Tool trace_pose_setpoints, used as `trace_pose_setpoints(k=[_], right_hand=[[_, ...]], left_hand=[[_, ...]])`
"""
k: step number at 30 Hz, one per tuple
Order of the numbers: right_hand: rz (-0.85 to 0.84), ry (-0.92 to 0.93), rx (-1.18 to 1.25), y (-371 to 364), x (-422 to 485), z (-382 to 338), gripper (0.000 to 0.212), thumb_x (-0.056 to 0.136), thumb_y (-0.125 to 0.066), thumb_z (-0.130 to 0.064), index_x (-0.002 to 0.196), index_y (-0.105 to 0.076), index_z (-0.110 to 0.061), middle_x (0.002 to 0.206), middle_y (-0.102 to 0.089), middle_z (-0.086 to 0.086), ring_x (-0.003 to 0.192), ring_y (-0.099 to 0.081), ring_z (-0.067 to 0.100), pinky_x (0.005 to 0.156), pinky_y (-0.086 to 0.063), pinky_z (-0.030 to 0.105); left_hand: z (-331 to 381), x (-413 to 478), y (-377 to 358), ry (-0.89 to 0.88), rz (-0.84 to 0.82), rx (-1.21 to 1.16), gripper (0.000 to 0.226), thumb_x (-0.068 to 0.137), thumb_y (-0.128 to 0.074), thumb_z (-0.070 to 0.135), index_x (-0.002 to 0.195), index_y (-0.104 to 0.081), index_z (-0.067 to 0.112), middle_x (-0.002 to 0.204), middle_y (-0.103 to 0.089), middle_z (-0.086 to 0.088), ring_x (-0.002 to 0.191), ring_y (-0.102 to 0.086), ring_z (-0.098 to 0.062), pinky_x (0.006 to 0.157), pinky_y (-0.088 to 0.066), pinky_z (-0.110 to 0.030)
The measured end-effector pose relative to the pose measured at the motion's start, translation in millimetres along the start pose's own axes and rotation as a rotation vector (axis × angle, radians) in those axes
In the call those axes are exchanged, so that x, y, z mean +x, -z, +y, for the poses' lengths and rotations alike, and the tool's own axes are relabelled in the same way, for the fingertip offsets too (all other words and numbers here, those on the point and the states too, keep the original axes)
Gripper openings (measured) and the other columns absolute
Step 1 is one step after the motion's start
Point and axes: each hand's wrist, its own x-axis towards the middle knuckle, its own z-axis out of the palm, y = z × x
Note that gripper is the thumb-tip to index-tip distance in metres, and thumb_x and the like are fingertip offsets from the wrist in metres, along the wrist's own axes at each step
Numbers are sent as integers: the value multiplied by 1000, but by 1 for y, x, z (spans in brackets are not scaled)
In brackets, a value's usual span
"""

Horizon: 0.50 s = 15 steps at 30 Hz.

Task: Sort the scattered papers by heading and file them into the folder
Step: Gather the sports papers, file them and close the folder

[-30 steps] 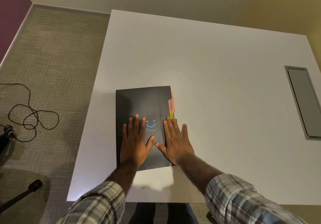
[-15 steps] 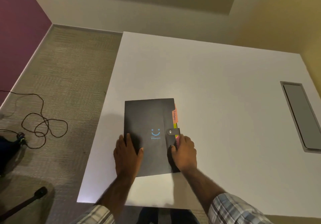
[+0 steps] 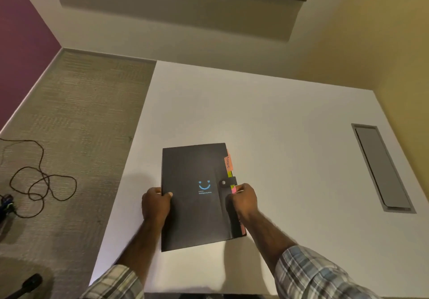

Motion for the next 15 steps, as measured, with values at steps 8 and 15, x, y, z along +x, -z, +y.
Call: trace_pose_setpoints(k=[8,15], right_hand=[[152,30,2,83,24,5,12,82,-64,1,91,-60,-7,76,-59,-3,69,-53,11,68,-50,33],[237,53,31,185,83,25,11,86,-62,1,90,-59,-8,75,-60,-3,67,-55,13,59,-46,29]], left_hand=[[78,-32,-42,-172,-73,-71,36,84,-68,-1,121,-64,1,115,-71,-20,104,-65,-40,84,-46,-34],[155,-64,-122,-268,-203,-121,28,87,-64,3,113,-62,15,106,-68,-8,96,-64,-30,83,-50,-32]])
